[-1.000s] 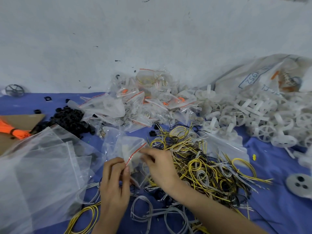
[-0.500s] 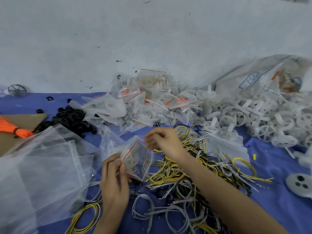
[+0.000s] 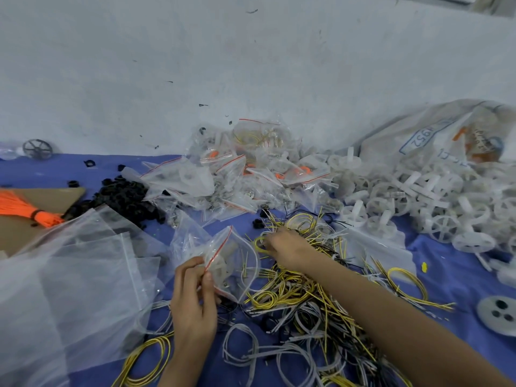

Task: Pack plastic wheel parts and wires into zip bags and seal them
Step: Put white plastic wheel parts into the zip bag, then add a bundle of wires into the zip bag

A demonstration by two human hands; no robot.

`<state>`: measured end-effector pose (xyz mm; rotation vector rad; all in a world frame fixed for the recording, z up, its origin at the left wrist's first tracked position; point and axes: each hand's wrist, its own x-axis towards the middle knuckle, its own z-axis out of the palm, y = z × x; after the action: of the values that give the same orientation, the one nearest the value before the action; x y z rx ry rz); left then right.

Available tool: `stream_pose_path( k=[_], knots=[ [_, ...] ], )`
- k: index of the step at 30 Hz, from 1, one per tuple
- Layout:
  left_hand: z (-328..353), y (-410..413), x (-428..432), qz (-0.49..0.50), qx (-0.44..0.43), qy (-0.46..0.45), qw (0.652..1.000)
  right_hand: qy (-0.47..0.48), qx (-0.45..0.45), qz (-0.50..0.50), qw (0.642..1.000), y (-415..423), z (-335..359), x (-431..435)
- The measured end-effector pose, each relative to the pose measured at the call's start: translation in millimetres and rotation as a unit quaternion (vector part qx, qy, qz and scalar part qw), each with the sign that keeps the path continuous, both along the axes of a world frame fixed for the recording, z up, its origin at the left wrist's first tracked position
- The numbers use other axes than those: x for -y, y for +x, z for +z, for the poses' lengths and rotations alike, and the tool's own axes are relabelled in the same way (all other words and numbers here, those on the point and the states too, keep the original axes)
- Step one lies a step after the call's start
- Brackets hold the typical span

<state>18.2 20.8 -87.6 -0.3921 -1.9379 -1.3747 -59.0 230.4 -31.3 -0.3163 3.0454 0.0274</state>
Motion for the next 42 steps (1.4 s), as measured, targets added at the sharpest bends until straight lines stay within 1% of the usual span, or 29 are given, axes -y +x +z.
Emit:
stream_pose_path(
  k=[1,2,3,4,5,6,8,10,11,12,14,17,20,23,24,26,28,29,31,33,36,38,39,40,42],
  knots=[
    [-0.4,0.2,-0.1,0.002,0.008,0.003,1.000,-0.069,-0.011,-0.020,0.997,1.2,4.7,-4.0],
    [-0.7,0.3,-0.1,0.005,0.015,0.004,1.000,-0.165,-0.027,-0.053,0.985,2.0,11.3,-7.9],
    [-0.2,0.5,-0.3,0.008,0.018,0.004,1.000,-0.279,-0.040,-0.089,0.955,3.6,19.8,-10.3],
    [0.3,0.6,-0.3,0.011,0.018,0.001,1.000,-0.396,-0.048,-0.120,0.909,5.6,28.2,-12.0],
    [1.3,1.0,-0.4,0.014,0.016,-0.002,1.000,-0.492,-0.060,-0.136,0.858,7.2,36.6,-14.1],
    [2.2,1.3,-0.4,0.015,0.016,-0.004,1.000,-0.559,-0.074,-0.146,0.813,9.8,44.5,-16.9],
    [3.9,2.7,-0.8,0.013,0.021,0.001,1.000,-0.664,-0.076,-0.143,0.730,18.2,56.4,-21.9],
    [4.5,3.9,-1.1,0.011,0.029,0.011,0.999,-0.756,-0.044,-0.123,0.641,27.2,63.9,-25.6],
    [4.3,4.1,-1.3,0.007,0.034,0.015,0.999,-0.787,-0.024,-0.118,0.605,31.4,66.4,-26.0],
    [4.2,4.2,-1.8,0.008,0.037,0.016,0.999,-0.808,-0.004,-0.118,0.578,34.8,68.1,-26.1],
    [3.3,4.3,-2.9,0.009,0.043,0.014,0.999,-0.829,0.038,-0.126,0.544,40.2,68.3,-24.8],
    [5.2,5.2,-4.6,0.002,0.050,0.017,0.999,-0.841,0.081,-0.131,0.519,47.1,63.2,-19.4],
    [6.0,6.4,-5.1,-0.007,0.049,0.029,0.998,-0.845,0.083,-0.143,0.508,51.6,55.6,-15.1],
    [4.1,5.9,-5.7,-0.005,0.058,0.020,0.998,-0.853,0.082,-0.142,0.495,53.2,53.2,-10.3],
    [4.9,5.7,-6.1,-0.002,0.061,0.021,0.998,-0.860,0.080,-0.139,0.484,54.1,53.6,-7.5],
    [7.6,5.7,-4.4,-0.004,0.052,0.009,0.999,-0.879,0.073,-0.130,0.452,56.9,54.0,0.8],
    [14.7,8.3,-5.3,-0.016,0.006,-0.046,0.999,-0.892,0.060,-0.121,0.431,59.9,53.3,9.9],
    [14.7,8.0,-5.5,-0.025,-0.014,-0.057,0.998,-0.895,0.053,-0.113,0.429,61.6,53.8,15.0],
    [14.6,7.8,-7.5,-0.057,-0.008,-0.033,0.998,-0.898,0.046,-0.093,0.429,65.6,55.1,24.4],
    [12.9,8.3,-8.3,-0.085,0.027,0.009,0.996,-0.902,0.057,-0.075,0.421,70.2,56.4,34.8],
    [12.9,9.9,-6.2,-0.152,0.075,0.069,0.983,-0.908,0.082,-0.071,0.404,76.6,50.6,52.8],
    [16.4,10.8,-6.0,-0.200,0.098,0.092,0.971,-0.904,0.068,-0.086,0.412,77.3,40.9,66.2],
    [18.5,12.1,-6.4,-0.224,0.108,0.093,0.964,-0.901,0.053,-0.099,0.418,76.8,35.6,72.5],
    [19.3,13.1,-7.1,-0.235,0.112,0.069,0.963,-0.898,0.034,-0.112,0.424,76.2,30.6,77.3],
    [18.3,13.0,-8.3,-0.205,0.117,-0.031,0.971,-0.893,0.003,-0.127,0.433,74.5,21.5,84.0]
  ],
)
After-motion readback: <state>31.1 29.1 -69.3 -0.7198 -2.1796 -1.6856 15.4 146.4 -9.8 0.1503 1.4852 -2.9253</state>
